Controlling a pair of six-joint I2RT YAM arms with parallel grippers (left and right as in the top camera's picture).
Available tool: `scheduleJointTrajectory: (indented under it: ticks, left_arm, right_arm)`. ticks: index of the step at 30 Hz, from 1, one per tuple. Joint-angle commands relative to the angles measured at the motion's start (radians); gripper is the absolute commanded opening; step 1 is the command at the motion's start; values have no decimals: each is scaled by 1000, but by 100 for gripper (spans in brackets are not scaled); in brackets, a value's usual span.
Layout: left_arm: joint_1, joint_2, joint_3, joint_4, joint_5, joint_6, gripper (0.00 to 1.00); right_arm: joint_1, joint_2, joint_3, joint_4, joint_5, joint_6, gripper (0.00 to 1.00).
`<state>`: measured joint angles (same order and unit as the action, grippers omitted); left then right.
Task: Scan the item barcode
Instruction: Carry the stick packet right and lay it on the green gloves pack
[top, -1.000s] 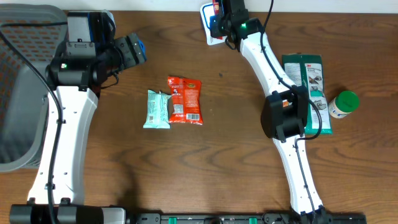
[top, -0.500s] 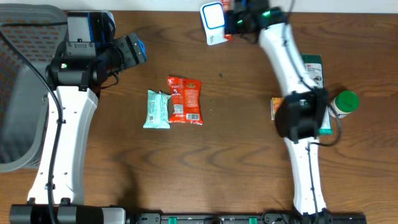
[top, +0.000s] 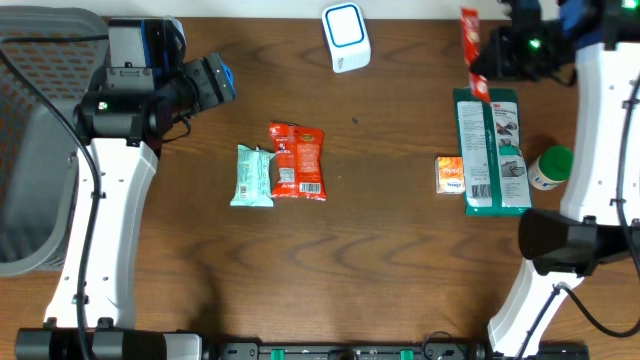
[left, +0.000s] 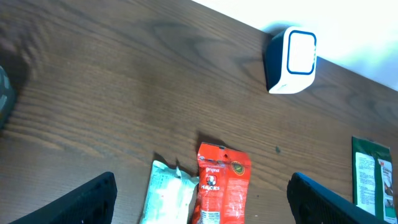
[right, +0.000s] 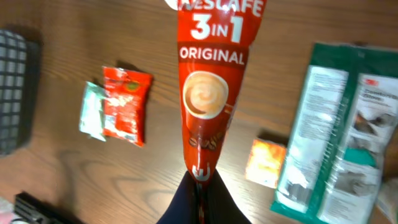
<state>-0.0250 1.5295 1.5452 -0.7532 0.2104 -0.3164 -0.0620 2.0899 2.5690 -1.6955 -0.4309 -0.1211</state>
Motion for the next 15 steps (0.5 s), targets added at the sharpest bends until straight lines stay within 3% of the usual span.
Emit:
scheduleJointTrajectory:
  ticks: [1,9,15]
  left_arm:
    - [3,-7,3,-2,-2,8,88]
    - [3,-7,3,-2,-2,8,88]
    - [3,-7,3,-2,-2,8,88]
  right_arm:
    - [-27,-3,-40,-3,126,-48,1]
    - [-55,-3,-307,9,354,-52,1]
    - [-55,-3,-558,138,411,-51,1]
